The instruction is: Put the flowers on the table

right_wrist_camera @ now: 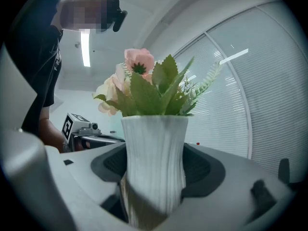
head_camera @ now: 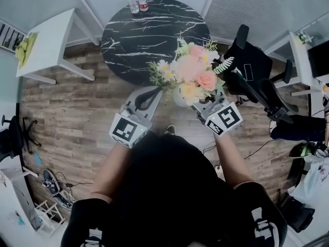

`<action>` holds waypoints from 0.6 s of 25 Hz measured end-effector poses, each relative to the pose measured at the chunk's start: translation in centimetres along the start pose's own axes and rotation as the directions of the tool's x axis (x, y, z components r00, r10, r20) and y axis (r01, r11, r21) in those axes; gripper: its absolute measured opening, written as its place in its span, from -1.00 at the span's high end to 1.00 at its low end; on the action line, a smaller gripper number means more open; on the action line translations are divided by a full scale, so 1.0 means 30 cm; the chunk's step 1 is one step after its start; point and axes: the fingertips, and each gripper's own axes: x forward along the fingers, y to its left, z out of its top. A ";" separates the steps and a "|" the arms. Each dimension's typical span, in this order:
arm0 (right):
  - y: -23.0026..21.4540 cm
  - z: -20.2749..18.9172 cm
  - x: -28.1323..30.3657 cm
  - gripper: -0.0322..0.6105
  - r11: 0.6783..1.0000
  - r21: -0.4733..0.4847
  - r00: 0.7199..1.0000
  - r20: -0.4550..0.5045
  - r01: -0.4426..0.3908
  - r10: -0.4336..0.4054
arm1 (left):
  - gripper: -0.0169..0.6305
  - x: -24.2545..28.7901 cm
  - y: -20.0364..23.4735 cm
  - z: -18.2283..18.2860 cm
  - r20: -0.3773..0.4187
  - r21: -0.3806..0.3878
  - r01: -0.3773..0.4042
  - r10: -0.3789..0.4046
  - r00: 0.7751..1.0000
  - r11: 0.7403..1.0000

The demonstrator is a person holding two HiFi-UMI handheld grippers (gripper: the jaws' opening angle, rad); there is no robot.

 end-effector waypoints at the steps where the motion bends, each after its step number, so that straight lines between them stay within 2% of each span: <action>1: -0.008 -0.001 0.001 -0.15 1.000 0.003 1.000 -0.001 0.000 0.000 | 0.91 0.007 0.005 0.001 0.000 -0.003 -0.007 0.007 1.000 1.000; 7: -0.030 -0.013 0.038 -0.16 1.000 -0.001 1.000 -0.008 -0.013 0.013 | 0.91 0.028 0.054 -0.002 -0.006 -0.014 -0.020 0.020 1.000 1.000; 15: -0.097 -0.010 0.170 -0.16 1.000 -0.016 1.000 -0.015 0.015 -0.015 | 0.91 0.081 0.211 -0.010 0.007 -0.019 0.005 -0.005 1.000 1.000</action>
